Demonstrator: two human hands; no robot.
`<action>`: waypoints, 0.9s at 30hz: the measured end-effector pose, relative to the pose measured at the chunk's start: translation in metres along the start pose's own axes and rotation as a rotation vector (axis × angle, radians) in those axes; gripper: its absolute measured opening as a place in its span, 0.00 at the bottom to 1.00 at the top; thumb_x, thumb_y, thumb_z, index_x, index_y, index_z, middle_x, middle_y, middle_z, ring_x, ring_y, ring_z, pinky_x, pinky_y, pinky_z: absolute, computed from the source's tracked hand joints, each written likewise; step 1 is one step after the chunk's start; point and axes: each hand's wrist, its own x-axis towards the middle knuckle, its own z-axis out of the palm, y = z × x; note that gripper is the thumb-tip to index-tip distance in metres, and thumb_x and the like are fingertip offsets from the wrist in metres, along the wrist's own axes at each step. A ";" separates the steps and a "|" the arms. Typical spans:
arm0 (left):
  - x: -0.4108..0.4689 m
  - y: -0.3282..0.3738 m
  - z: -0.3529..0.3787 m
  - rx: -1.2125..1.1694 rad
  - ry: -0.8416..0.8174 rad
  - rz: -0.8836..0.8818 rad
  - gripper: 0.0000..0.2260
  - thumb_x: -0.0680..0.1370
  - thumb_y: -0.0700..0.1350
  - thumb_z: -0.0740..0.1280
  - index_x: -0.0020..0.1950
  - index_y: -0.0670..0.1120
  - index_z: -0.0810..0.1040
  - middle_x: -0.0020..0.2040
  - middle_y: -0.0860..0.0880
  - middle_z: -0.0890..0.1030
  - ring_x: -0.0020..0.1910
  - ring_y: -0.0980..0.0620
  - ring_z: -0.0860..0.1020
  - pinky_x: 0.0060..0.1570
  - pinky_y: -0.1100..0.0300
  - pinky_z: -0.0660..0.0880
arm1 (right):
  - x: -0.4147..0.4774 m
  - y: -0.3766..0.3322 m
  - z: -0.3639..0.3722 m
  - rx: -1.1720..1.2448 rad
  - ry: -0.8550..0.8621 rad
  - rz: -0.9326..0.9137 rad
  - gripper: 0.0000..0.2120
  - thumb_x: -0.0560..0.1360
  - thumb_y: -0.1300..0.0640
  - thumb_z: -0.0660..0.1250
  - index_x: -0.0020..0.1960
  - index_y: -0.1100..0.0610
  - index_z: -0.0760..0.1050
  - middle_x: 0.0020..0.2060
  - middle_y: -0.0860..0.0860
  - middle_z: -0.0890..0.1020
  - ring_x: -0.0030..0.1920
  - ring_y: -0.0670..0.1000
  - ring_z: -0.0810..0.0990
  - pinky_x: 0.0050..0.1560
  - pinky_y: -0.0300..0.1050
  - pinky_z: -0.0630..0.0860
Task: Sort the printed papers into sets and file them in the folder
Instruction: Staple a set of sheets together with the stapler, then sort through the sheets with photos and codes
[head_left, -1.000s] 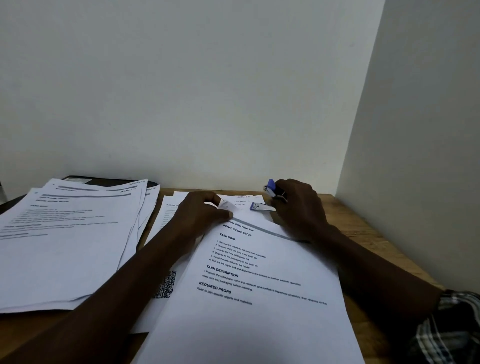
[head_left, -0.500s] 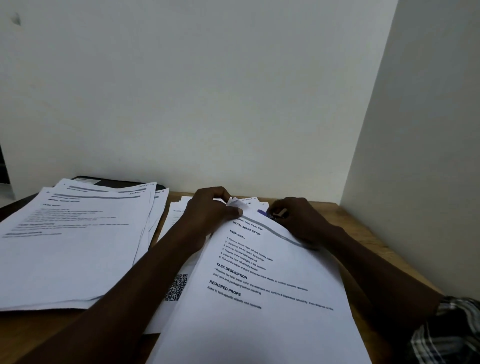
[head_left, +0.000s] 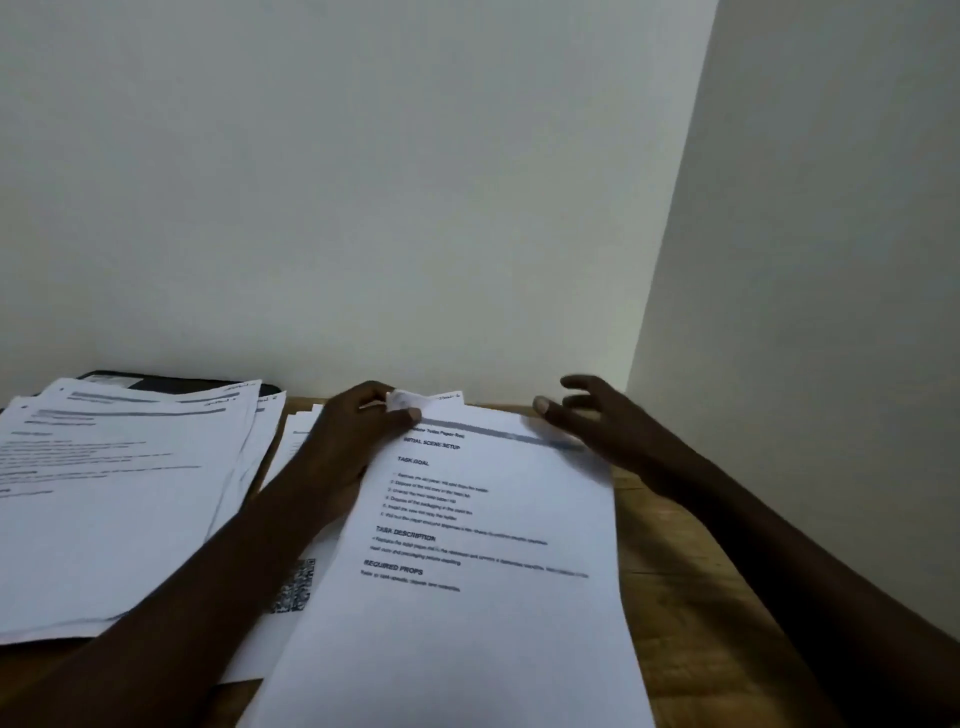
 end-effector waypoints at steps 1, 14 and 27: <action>-0.002 0.003 0.001 -0.065 0.007 0.006 0.06 0.74 0.33 0.69 0.41 0.42 0.76 0.38 0.42 0.81 0.33 0.46 0.82 0.34 0.55 0.80 | -0.009 0.006 -0.004 0.087 -0.054 0.056 0.29 0.69 0.36 0.70 0.66 0.49 0.73 0.56 0.45 0.79 0.56 0.50 0.80 0.53 0.48 0.79; -0.030 0.003 0.080 0.113 -0.249 -0.260 0.21 0.74 0.36 0.72 0.63 0.47 0.71 0.49 0.42 0.85 0.46 0.43 0.85 0.41 0.50 0.82 | -0.033 0.057 -0.077 0.024 0.264 0.181 0.16 0.68 0.53 0.73 0.54 0.57 0.81 0.52 0.55 0.83 0.51 0.55 0.81 0.45 0.43 0.74; -0.033 -0.061 0.168 1.160 -0.412 0.032 0.38 0.79 0.62 0.61 0.81 0.50 0.46 0.79 0.41 0.38 0.79 0.43 0.49 0.75 0.53 0.53 | -0.011 0.117 -0.037 -0.914 0.335 -0.007 0.20 0.77 0.54 0.61 0.69 0.54 0.68 0.68 0.54 0.71 0.65 0.57 0.71 0.63 0.50 0.65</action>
